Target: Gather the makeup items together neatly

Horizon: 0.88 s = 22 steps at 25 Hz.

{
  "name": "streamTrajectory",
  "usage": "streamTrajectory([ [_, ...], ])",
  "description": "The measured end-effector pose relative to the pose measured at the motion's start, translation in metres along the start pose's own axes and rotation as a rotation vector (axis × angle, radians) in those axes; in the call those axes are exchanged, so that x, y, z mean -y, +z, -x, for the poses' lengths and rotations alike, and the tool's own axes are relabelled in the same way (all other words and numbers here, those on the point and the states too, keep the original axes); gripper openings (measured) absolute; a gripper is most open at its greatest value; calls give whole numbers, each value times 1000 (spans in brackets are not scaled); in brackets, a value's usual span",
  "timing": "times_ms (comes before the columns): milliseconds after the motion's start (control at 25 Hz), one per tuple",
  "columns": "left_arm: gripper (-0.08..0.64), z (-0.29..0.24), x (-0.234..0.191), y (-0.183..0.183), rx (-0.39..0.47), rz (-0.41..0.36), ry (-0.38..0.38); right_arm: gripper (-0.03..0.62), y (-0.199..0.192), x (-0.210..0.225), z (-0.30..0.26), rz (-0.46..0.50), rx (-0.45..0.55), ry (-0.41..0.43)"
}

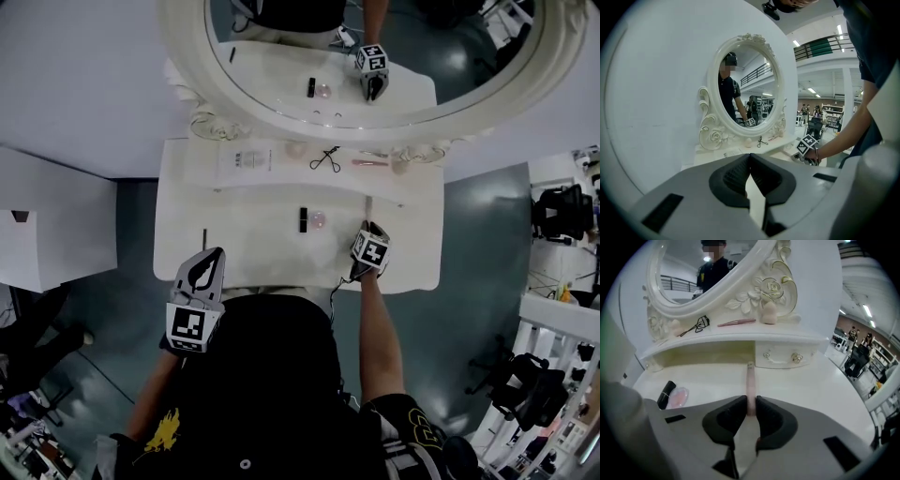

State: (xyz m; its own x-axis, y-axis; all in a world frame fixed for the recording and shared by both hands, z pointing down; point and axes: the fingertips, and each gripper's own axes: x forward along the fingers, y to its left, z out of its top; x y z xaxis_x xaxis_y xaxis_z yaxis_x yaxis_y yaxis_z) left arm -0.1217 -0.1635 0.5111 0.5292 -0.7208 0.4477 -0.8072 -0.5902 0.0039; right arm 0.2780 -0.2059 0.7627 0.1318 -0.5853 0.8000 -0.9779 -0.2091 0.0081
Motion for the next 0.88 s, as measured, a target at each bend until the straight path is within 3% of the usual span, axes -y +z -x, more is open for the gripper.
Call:
streamTrajectory([
  [200, 15, 3, -1, -3, 2, 7, 3, 81, -9, -41, 10, -93, 4, 55],
  [520, 15, 10, -2, -9, -3, 8, -9, 81, -35, -103, 23, -44, -41, 133],
  [880, 15, 22, -8, -19, -5, 37, 11, 81, -50, -125, 32, -30, -57, 148],
])
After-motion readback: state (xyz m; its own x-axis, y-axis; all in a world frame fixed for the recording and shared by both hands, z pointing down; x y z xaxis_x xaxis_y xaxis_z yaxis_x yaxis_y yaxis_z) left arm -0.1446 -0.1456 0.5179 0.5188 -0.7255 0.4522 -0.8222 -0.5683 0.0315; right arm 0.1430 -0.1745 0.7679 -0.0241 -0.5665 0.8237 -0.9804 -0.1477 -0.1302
